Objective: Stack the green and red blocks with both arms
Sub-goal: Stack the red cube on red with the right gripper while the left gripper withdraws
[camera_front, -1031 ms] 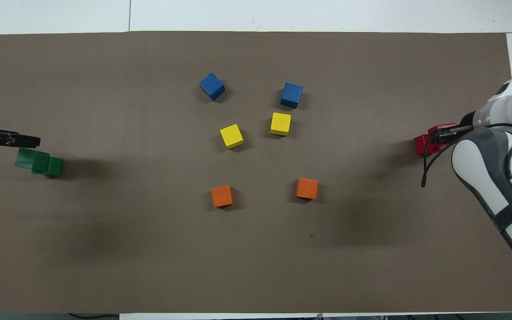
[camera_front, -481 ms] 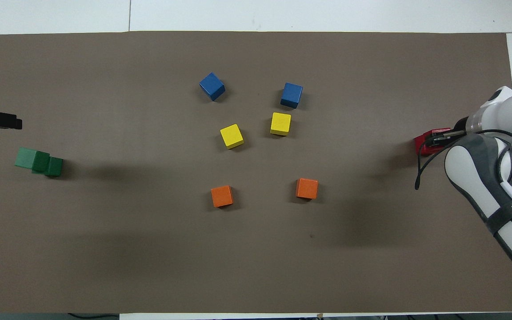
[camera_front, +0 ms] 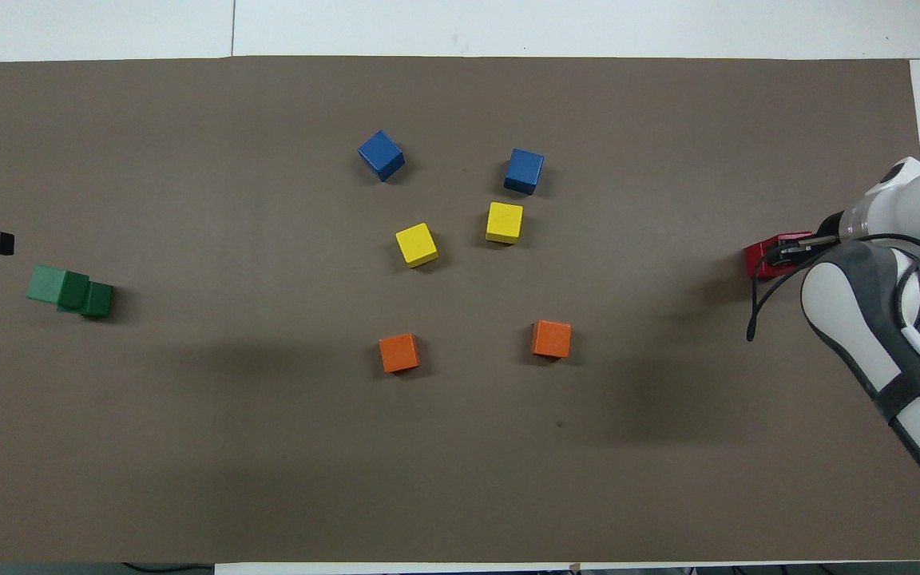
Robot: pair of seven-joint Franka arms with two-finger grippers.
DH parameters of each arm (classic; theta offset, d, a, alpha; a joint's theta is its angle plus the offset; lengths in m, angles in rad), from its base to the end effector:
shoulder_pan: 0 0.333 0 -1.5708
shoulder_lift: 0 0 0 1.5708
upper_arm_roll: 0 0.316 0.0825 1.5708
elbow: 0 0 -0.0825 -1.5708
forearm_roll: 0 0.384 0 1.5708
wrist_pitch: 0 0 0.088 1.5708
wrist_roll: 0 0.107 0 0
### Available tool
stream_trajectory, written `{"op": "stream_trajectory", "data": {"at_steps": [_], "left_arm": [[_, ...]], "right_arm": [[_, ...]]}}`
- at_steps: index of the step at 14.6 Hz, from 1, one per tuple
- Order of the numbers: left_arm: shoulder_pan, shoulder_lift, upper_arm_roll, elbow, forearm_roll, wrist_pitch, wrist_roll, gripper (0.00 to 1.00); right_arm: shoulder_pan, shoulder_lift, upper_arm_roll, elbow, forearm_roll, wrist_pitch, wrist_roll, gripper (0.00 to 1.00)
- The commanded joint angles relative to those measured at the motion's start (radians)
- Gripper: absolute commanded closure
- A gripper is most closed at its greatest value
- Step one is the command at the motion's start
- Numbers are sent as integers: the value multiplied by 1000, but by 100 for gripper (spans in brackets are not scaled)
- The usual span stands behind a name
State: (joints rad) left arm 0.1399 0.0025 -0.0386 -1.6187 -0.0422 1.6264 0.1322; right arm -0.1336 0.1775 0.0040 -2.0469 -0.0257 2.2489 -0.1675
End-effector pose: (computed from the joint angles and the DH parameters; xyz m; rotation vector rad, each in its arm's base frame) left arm 0.5571 0.0523 0.6054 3.0999 -0.0444 0.0156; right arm 0.5776 -0.0761 0.3567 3.1174 0.0837 0.0333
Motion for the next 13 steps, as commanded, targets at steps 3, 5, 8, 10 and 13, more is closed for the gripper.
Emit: {"op": "stream_trajectory", "data": {"at_steps": [3, 5, 8, 10, 13], "left_arm": [[-37, 4, 2, 36, 1, -123, -63, 0], [-42, 4, 0, 56, 1, -155, -65, 0], [-42, -2, -10, 66, 48, -174, -62, 0], [-33, -2, -43, 71, 56, -174, -63, 0], [-40, -2, -41, 77, 44, -175, -62, 0]], "right_arm": [[-12, -32, 7, -35, 9, 23, 16, 68], [-12, -32, 7, -35, 9, 34, 16, 18], [-12, -30, 7, -32, 9, 35, 26, 0], [-9, -27, 7, -21, 9, 29, 36, 0], [2, -27, 8, 54, 9, -59, 37, 0]]}}
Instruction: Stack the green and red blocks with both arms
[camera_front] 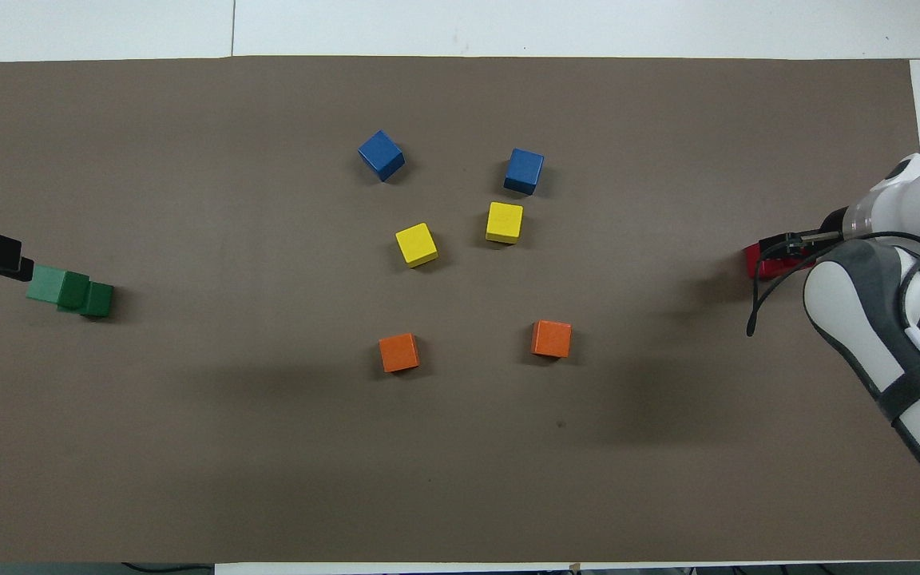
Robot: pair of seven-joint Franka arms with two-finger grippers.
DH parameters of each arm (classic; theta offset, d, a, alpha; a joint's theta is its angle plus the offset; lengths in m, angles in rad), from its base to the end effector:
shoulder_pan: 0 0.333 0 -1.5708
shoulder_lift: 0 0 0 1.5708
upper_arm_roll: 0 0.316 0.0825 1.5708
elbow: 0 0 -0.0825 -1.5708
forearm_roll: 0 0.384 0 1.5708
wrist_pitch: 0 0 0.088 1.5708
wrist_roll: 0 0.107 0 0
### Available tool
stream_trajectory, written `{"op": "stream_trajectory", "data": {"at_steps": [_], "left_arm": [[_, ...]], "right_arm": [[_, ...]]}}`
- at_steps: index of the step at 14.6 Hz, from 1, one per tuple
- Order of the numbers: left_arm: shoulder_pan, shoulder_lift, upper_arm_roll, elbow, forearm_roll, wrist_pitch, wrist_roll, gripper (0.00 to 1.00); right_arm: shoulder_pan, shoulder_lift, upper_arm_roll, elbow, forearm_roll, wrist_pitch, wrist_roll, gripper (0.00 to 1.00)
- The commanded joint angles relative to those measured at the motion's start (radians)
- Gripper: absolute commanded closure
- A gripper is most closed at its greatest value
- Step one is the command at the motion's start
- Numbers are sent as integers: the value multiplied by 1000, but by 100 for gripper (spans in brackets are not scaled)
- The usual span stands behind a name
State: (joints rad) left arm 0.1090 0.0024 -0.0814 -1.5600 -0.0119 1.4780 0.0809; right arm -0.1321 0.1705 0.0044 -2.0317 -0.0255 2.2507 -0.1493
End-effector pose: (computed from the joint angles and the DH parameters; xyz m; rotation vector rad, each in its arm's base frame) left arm 0.5450 0.0137 0.6205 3.1211 -0.0842 -0.1306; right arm 0.5818 -0.0755 0.3677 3.1143 0.0577 0.0706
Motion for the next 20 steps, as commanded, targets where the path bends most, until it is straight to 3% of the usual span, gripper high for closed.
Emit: {"op": "stream_trajectory", "data": {"at_steps": [1, 3, 7, 9, 16, 20], "left_arm": [[-9, -2, 2, 17, 12, -25, -10, 0], [-9, -4, 2, 17, 10, -21, -10, 0], [-9, -9, 2, 8, 13, 47, -10, 0], [-9, -9, 2, 11, 13, 48, -10, 0], [-2, -10, 2, -12, 17, 136, -12, 0], [-3, -10, 2, -12, 17, 137, -13, 0]], "right_arm": [[2, -25, 11, 79, 9, -118, 19, 0], [5, -73, 17, 129, 7, -224, 17, 0], [40, -254, 51, 134, 9, -377, 19, 0], [46, -307, 52, 149, 10, -460, 19, 0], [48, -215, 60, 320, 42, -574, 36, 0], [48, -213, 60, 324, 41, -582, 57, 0]]}}
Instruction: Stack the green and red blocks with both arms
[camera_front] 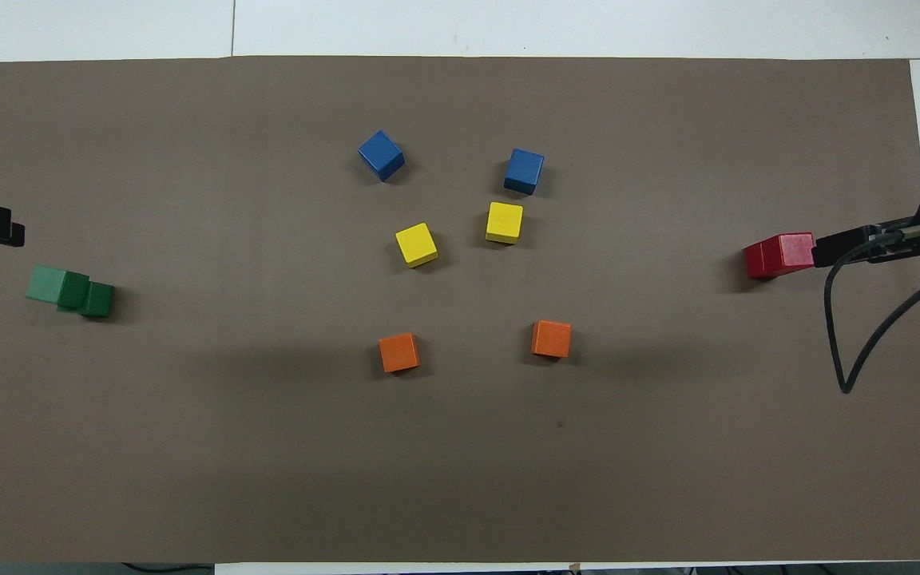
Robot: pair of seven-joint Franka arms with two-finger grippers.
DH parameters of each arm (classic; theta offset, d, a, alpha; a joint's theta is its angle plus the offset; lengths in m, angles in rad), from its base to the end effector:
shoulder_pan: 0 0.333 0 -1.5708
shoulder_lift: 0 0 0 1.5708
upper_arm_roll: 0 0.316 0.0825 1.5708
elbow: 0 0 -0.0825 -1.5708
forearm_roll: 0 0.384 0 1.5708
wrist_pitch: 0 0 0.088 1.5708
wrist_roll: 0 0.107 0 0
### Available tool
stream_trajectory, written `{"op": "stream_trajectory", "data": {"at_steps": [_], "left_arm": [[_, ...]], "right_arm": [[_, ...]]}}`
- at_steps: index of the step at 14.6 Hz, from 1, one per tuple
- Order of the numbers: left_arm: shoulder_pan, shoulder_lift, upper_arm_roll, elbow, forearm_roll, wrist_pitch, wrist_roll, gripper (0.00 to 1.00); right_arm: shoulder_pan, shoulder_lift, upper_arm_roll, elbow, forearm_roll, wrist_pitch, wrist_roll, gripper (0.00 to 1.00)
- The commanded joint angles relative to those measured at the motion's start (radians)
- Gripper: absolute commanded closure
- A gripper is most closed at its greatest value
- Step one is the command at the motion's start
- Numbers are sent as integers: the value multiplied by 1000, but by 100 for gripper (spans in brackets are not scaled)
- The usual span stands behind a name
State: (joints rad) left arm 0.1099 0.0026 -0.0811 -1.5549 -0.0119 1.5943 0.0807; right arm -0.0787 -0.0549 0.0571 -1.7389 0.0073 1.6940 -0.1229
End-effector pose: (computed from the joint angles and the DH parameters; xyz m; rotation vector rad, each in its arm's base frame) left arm 0.5579 0.0149 0.6327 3.1299 -0.0811 0.0586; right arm 0.5449 -0.0103 0.5855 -3.1342 -0.1574 -0.0160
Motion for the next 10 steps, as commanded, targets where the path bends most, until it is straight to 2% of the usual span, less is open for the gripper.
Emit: {"op": "stream_trajectory", "data": {"at_steps": [1, 6, 10], "left_arm": [[-2, -10, 1, -17, 17, 19, -13, 0], [-2, -9, 3, -11, 17, 12, -13, 0], [-1, -10, 3, -13, 17, -7, -13, 0]], "right_arm": [[-6, 12, 7, 32, 7, -17, 38, 0], [-7, 38, 9, 120, 2, -42, 48, 0], [-9, 44, 9, 125, 16, -42, 48, 0]]}}
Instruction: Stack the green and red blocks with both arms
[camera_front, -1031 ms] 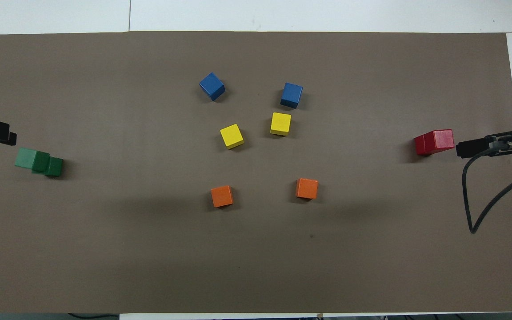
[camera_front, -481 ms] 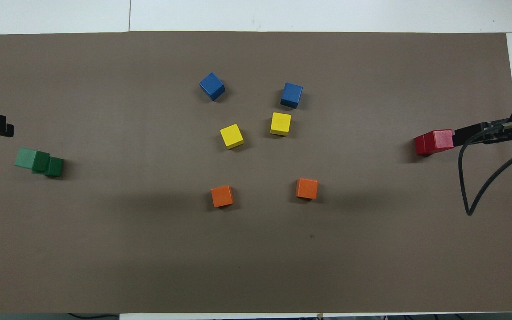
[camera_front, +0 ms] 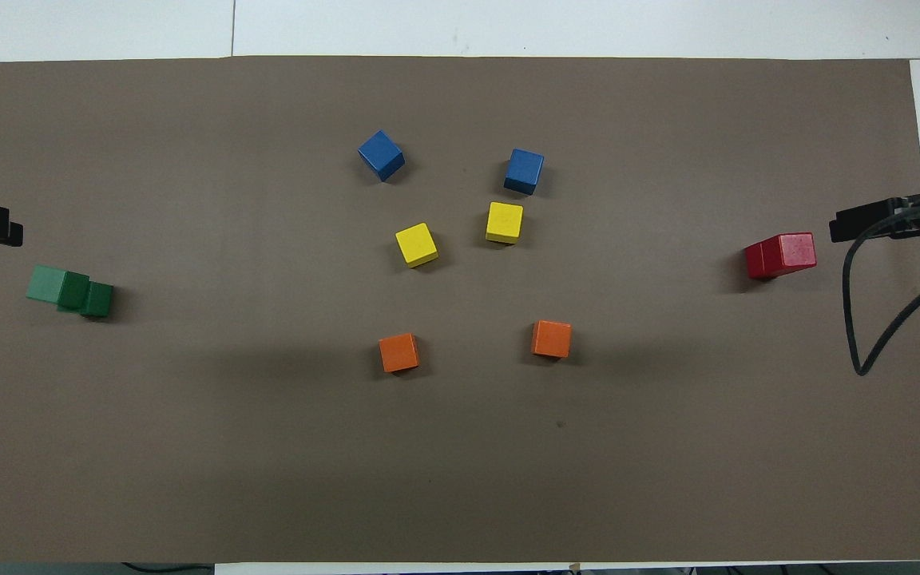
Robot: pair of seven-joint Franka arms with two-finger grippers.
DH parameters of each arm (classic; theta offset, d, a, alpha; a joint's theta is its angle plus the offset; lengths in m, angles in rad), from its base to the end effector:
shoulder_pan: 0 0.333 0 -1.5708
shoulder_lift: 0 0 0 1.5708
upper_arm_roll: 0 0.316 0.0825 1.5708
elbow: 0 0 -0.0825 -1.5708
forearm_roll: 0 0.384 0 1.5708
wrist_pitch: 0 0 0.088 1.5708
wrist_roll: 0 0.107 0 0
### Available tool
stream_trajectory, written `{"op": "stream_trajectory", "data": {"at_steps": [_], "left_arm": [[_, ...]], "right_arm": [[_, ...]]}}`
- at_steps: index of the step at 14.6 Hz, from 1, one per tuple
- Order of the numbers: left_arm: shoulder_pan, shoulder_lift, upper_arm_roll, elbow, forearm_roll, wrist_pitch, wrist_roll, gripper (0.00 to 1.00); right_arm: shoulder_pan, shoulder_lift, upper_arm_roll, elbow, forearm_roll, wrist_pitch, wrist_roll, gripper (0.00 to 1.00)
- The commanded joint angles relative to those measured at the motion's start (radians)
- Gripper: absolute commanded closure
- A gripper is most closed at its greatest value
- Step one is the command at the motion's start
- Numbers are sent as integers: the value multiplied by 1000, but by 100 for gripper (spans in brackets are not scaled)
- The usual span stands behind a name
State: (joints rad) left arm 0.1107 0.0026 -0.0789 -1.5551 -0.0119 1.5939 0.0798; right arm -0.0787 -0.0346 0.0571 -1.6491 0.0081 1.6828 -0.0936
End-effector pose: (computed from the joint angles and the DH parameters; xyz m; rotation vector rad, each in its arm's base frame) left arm 0.5578 0.0166 0.6326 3.1301 -0.0750 0.0577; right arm 0.5538 -0.0106 0.6165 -3.1356 -0.1120 -0.1075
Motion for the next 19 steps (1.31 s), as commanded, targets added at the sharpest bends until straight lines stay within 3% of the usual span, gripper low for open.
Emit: {"op": "stream_trajectory", "data": {"at_steps": [1, 8, 19], "left_arm": [[0, -10, 1, -11, 17, -18, -12, 0], [-9, -9, 1, -7, 15, -20, -12, 0], [-6, -9, 1, -6, 15, -20, -12, 0]], "right_arm": [[-4, 27, 7, 35, 15, -31, 18, 0], [145, 32, -129, 42, 13, -46, 21, 0], [143, 19, -117, 20, 0, -49, 107, 0]]}}
